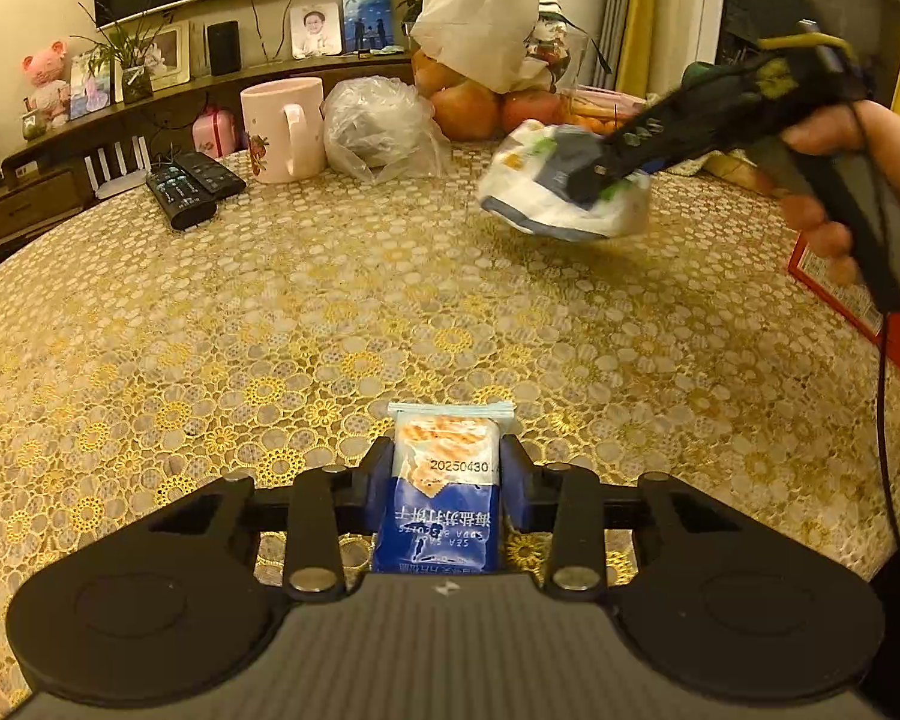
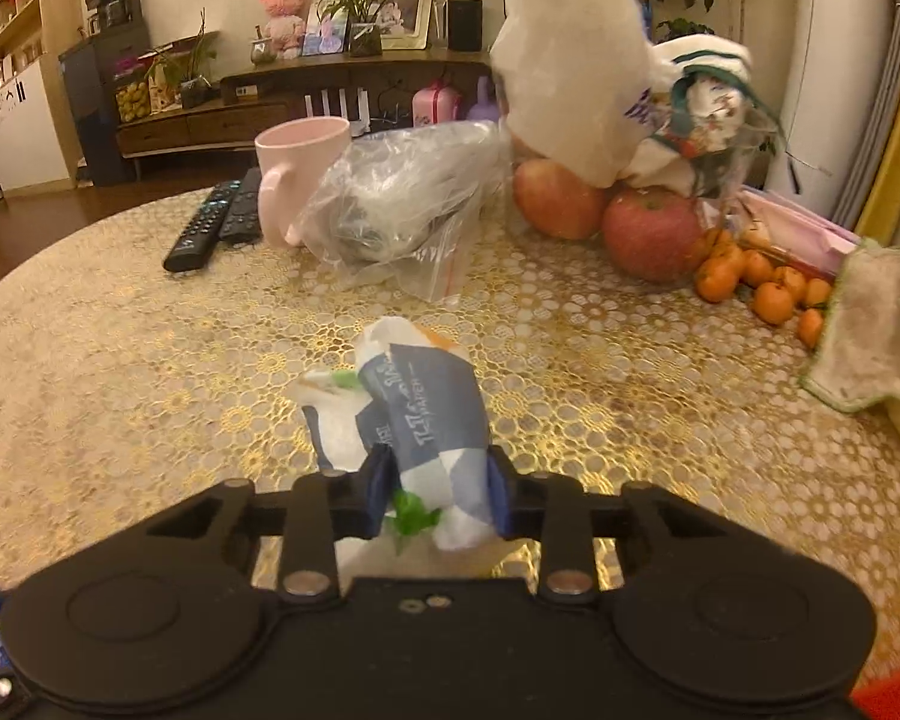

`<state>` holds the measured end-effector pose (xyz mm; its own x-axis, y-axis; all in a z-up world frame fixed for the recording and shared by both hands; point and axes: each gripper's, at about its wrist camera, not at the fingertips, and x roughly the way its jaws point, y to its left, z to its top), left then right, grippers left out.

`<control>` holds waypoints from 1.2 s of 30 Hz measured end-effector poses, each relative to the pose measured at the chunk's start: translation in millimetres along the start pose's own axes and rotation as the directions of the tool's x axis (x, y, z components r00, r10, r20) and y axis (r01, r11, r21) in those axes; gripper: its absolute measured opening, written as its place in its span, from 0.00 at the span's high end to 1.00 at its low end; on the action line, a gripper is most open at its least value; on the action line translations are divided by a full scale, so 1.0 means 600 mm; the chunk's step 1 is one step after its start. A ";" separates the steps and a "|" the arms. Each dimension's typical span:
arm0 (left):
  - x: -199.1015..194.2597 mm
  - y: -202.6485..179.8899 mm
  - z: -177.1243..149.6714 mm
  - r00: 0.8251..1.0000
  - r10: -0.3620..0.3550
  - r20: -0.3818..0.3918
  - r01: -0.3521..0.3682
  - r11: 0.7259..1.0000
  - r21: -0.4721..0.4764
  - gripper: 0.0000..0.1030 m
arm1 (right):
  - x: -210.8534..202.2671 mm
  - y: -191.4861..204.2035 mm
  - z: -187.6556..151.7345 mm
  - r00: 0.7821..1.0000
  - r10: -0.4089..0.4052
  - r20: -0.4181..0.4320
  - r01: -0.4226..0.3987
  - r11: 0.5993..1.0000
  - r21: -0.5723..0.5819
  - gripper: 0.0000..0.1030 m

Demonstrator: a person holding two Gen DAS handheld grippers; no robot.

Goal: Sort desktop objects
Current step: 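Carry the biscuit pack and tissue pack with both tools into the shoebox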

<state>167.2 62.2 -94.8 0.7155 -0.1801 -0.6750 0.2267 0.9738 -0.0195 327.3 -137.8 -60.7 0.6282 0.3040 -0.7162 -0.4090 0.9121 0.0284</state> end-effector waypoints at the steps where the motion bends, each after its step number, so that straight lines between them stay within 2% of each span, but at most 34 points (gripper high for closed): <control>1: -0.006 -0.004 0.002 1.000 -0.001 0.005 0.001 1.000 -0.002 0.66 | -0.012 0.000 -0.004 1.000 -0.002 0.000 0.002 1.000 -0.001 0.70; 19: -0.120 -0.116 0.057 0.995 -0.041 0.093 0.037 0.998 0.042 0.66 | -0.232 -0.019 -0.108 1.000 0.011 0.018 -0.012 0.998 0.069 0.70; 36: -0.186 -0.245 0.092 0.983 -0.120 0.141 0.102 0.987 0.126 0.66 | -0.401 -0.065 -0.180 0.995 -0.027 0.100 0.015 0.992 0.126 0.70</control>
<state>90.5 -68.2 23.8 0.7689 -0.3135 -0.5572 0.3805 0.9248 0.0048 120.8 -276.2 35.1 0.7022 0.3050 -0.6433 -0.3135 0.9437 0.1052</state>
